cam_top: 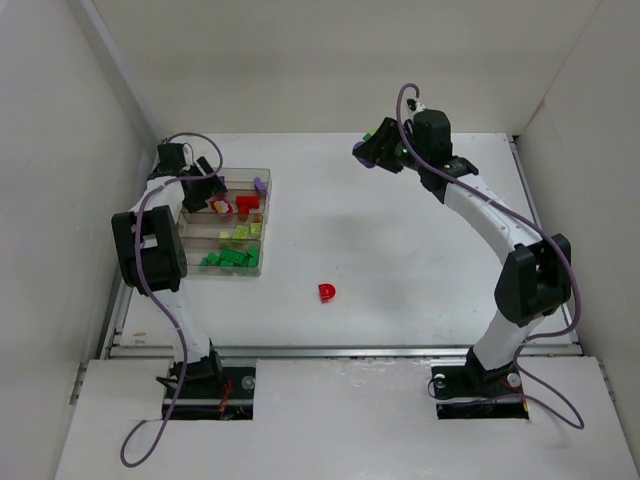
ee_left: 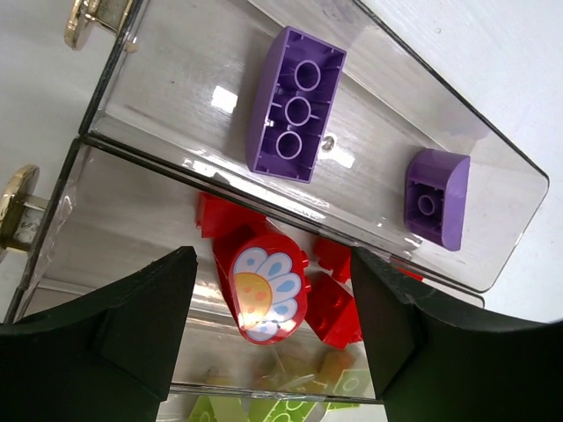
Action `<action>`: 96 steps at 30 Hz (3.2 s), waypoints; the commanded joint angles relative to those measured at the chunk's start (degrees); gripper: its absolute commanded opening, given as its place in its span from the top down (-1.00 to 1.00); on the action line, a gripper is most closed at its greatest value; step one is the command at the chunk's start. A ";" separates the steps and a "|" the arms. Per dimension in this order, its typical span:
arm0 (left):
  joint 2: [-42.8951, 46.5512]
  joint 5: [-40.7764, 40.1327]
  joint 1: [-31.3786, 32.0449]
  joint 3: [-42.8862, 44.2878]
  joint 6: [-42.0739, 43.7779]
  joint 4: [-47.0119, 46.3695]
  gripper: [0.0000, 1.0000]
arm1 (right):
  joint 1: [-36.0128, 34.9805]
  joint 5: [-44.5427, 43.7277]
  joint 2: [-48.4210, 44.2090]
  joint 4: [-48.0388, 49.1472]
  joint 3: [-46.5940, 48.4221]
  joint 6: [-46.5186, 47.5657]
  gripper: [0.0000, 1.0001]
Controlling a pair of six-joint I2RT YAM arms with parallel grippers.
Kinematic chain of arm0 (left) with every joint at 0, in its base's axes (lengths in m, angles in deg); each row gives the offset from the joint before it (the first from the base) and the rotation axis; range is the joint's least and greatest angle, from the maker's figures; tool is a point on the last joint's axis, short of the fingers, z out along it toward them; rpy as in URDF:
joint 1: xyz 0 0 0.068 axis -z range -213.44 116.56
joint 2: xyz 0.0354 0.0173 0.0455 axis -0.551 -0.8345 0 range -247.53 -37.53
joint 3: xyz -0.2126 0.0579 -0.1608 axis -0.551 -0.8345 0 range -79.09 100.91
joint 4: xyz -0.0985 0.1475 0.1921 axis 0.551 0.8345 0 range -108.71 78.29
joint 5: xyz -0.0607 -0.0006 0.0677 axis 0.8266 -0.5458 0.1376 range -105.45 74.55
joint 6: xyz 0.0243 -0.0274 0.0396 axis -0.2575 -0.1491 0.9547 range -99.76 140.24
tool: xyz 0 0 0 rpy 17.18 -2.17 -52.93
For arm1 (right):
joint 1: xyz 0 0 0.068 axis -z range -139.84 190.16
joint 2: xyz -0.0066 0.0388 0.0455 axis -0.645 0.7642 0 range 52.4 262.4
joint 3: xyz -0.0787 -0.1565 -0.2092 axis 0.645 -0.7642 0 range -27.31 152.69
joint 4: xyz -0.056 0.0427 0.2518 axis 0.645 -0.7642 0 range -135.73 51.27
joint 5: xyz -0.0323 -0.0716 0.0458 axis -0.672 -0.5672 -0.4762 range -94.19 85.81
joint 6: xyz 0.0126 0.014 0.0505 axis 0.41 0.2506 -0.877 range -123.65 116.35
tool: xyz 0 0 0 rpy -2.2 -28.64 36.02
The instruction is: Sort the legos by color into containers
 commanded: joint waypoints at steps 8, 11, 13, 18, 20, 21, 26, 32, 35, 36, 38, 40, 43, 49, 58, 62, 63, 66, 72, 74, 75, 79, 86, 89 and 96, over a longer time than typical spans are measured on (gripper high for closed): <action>5.69 5.31 -0.31 0.12 -0.57 0.70 -0.31 | 0.10 2.71 -1.20 3.31 1.70 1.41 0.88; 8.68 6.80 -0.31 0.64 -0.05 0.70 -0.26 | -0.51 3.85 -0.68 3.31 2.23 3.60 0.88; 10.08 7.86 0.30 1.70 1.53 0.70 -0.26 | -1.04 5.34 -0.68 3.31 2.23 4.57 0.88; 14.03 11.72 2.50 2.58 9.94 0.70 -0.20 | -1.04 9.73 -3.31 3.31 1.62 12.64 0.88; 16.76 13.57 4.16 2.06 14.69 0.70 -0.08 | -1.04 15.00 -4.36 3.31 0.22 16.95 0.88; 17.72 16.71 4.96 1.36 17.76 0.70 -0.03 | -1.04 16.93 -5.85 3.31 -0.49 20.97 0.92; 23.52 30.43 11.98 0.65 43.83 5.24 0.38 | -1.04 30.28 -10.25 3.31 -4.44 27.95 1.00; 26.17 46.43 22.88 2.85 59.53 14.93 0.23 | -3.40 32.78 -18.06 3.31 -10.77 37.25 1.00; 27.31 48.81 26.49 5.30 62.52 16.34 0.06 | -5.17 31.19 -22.71 3.31 -15.51 42.96 1.00; 27.31 49.35 27.46 5.92 63.23 17.74 -0.01 | -5.78 30.58 -23.61 3.31 -16.48 43.94 1.00; 27.84 49.88 30.09 7.06 63.23 17.75 -0.14 | -7.01 30.05 -25.54 3.31 -19.21 45.35 1.00; 28.45 51.54 31.68 7.07 63.23 18.28 -0.26 | -7.54 29.52 -26.33 3.31 -20.44 46.15 1.00; 28.46 52.08 33.44 7.59 61.23 18.28 -0.31 | -8.77 30.04 -26.87 3.31 -21.15 47.55 1.00; 30.04 53.22 36.60 6.28 62.87 20.11 -0.29 | -11.32 28.20 -27.39 3.31 -21.15 47.56 1.00; 30.57 50.58 38.19 5.66 61.65 20.74 -0.17 | -13.52 27.15 -27.39 3.31 -20.01 48.70 1.00; 30.57 50.58 38.19 5.04 61.65 21.26 -0.11 | -14.05 26.62 -28.00 3.31 -20.01 49.23 1.00; 30.57 49.97 38.19 5.04 61.65 21.26 -0.08 | -14.05 26.01 -28.01 3.31 -20.01 49.23 1.00; 30.57 49.44 38.19 5.04 63.67 23.98 -0.02 | -14.05 26.00 -28.62 3.31 -20.01 49.75 1.00; 29.43 50.67 38.19 5.74 65.51 27.32 0.26 | -14.57 26.00 -29.15 3.31 -20.62 50.28 1.00; 29.42 51.98 38.19 6.45 66.22 27.85 0.49 | -14.58 26.00 -29.15 3.31 -20.62 50.28 1.00; 29.42 51.99 38.19 7.06 66.22 27.86 0.56 | -15.10 26.00 -29.15 3.31 -20.62 50.28 1.00; 29.42 52.52 38.19 8.20 66.22 27.86 0.54 | -15.10 26.00 -29.15 3.31 -21.15 50.28 1.00; 29.42 53.12 38.19 7.59 66.75 27.86 0.03 | -15.10 26.00 -29.15 3.31 -21.68 50.81 1.00; 29.42 53.13 39.41 7.59 66.75 27.25 0.00 | -15.10 26.00 -29.15 3.31 -21.15 50.81 1.00; 30.12 46.81 38.81 4.09 69.90 27.76 0.09 | -15.10 22.06 -29.15 3.31 -22.37 50.81 1.00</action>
